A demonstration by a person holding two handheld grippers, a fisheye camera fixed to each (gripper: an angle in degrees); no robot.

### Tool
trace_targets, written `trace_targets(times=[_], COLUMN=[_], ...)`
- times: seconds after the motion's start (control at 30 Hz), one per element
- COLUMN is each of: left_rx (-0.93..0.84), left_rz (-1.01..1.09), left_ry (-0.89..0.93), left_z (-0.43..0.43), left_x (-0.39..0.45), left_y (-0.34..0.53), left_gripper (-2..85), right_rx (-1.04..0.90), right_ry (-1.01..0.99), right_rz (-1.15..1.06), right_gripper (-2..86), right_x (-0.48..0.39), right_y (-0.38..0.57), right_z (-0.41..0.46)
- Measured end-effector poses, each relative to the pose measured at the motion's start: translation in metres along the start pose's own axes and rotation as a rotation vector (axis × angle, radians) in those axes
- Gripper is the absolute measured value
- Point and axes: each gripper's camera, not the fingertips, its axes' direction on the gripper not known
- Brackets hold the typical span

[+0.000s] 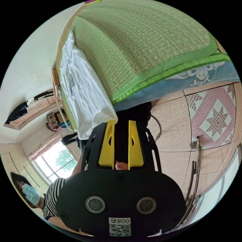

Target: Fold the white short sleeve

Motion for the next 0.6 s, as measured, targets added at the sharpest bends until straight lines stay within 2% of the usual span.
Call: trace_targets(times=[0.2,0.3,0.47,0.6], left_rx=[-0.010,-0.007,-0.003,0.029], left_rz=[-0.001,-0.003,0.007,0.004], left_ry=[0.019,0.030,0.048,0.083], left_z=[-0.005,-0.006,-0.008,-0.011], left_x=[-0.009,-0.012,-0.014,-0.017], left_y=[0.007,0.010,0.013,0.017], left_gripper=[10.8,11.0,11.4,10.7], right_rx=[-0.001,0.052,0.011,-0.076], right_ry=[-0.003,-0.013,0.250,0.379], right_rz=[-0.032,-0.159,-0.466,-0.524], right_gripper=[7.1,7.5,8.7,8.6], right_x=[0.002,-0.030,-0.109,-0.120], right_y=[0.019,0.028,0.036,0.034], right_z=[-0.038,-0.049,-0.030,-0.007])
